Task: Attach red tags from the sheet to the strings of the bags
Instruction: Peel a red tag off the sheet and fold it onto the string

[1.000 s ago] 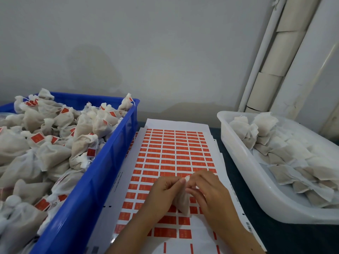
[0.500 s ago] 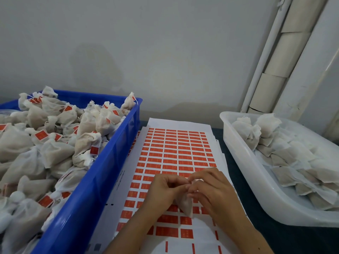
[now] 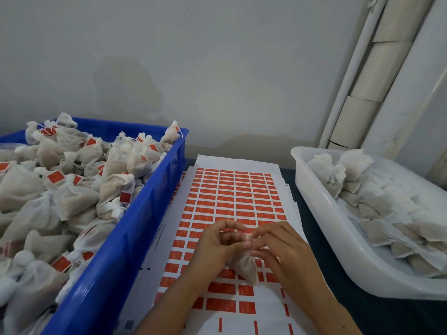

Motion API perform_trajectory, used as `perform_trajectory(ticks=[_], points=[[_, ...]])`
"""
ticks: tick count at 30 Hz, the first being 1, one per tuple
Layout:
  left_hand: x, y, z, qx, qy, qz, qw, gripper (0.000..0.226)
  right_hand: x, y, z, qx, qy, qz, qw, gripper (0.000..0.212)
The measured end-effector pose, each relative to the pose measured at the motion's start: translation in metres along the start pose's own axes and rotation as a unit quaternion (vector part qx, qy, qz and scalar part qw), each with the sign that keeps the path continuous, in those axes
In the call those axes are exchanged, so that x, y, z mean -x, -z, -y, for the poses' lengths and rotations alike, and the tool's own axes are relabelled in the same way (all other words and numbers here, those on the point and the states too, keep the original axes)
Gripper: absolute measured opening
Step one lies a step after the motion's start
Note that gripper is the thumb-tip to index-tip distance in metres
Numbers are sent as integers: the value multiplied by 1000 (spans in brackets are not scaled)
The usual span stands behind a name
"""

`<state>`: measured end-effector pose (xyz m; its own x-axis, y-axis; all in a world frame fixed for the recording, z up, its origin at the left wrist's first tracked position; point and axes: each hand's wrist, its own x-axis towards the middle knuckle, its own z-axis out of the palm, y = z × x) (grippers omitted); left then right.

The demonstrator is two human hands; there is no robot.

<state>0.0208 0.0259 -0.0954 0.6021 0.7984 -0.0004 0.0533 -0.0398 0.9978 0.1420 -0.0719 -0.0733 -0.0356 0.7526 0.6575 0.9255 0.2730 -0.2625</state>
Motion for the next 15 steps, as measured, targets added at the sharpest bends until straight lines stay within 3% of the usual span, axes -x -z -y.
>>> perform_trajectory(ticks=[3,6,11,15], points=[[-2,1,4,7,-4,27,1000,30,4,-6,-5,-71,-103,24,992,39],[0,1,1,3,-7,50,999,34,9,-13,-7,-89,-181,-34,979,5],[1,-2,1,-3,-32,68,997,33,11,-15,-7,-121,-232,-89,961,27],[3,-5,0,-24,-80,79,993,25,12,-18,-7,-163,-277,-100,942,13]])
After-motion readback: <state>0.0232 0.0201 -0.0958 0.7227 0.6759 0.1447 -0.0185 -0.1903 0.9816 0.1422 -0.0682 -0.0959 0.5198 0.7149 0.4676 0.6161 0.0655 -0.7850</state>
